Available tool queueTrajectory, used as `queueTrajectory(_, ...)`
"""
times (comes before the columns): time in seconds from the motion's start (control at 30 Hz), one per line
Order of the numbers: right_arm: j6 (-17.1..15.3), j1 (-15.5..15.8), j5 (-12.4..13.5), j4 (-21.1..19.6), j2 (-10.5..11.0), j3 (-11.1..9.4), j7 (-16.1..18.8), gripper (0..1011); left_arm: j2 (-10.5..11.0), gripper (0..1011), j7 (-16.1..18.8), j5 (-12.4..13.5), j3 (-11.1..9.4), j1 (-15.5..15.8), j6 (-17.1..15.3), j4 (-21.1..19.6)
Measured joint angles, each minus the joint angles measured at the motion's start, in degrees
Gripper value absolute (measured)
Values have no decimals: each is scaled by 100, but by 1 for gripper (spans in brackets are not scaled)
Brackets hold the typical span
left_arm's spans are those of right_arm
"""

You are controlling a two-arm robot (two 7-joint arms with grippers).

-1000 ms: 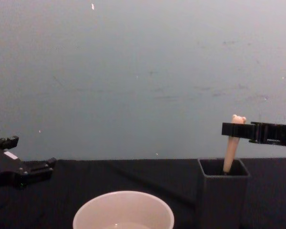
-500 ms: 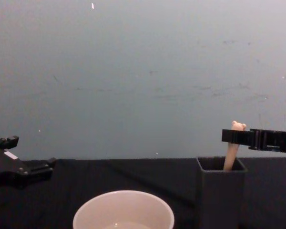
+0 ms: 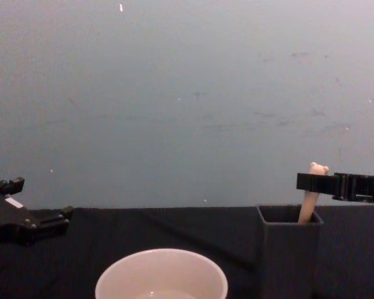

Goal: Pick up the stirring spoon with one hand, stir inside the cup, then place it back in its original position.

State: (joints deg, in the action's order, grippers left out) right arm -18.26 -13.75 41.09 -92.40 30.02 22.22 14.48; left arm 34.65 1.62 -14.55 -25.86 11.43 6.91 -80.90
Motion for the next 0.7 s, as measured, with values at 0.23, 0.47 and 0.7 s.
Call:
queueTrajectory(0.23,-4,4,-14,1,-7,-6,-9,215,0,1001,0,0,0,0,0,0)
queueTrajectory(0.47,-4,4,-14,1,-5,-6,-12,215,0,1001,0,0,0,0,0,0)
queueTrajectory(0.7,-4,4,-13,0,-2,-6,-15,215,0,1001,0,0,0,0,0,0)
